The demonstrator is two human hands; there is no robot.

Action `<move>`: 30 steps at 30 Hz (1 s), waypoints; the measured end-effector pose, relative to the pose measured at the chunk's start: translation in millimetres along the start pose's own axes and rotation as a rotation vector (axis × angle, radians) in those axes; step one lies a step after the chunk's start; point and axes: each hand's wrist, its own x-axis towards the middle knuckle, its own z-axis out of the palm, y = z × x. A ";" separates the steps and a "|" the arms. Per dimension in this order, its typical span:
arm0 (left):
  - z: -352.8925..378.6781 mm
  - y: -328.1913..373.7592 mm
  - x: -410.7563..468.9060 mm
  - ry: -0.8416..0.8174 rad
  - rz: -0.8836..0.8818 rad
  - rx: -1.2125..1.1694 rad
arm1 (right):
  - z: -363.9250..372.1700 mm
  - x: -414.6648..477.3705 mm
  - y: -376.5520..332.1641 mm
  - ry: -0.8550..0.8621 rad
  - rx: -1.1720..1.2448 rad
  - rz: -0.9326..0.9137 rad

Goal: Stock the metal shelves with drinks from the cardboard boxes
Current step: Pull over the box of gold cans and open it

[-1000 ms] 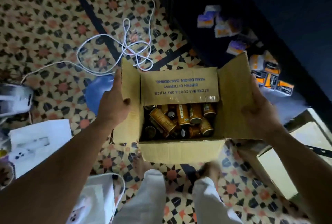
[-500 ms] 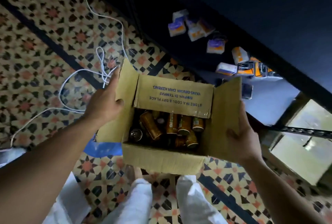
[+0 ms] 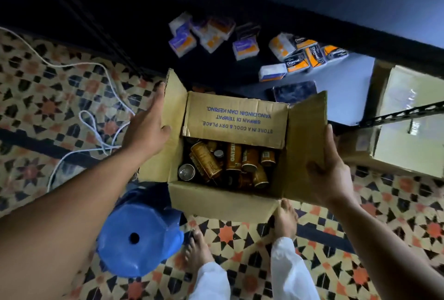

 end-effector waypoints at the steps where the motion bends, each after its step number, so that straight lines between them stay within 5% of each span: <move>1: 4.3 3.1 5.4 -0.005 0.011 -0.007 | 0.6 4.0 2.3 0.014 0.010 0.007; 30: 36.0 -12.8 45.3 -0.028 -0.010 0.056 | 26.7 8.1 44.8 0.048 0.001 0.061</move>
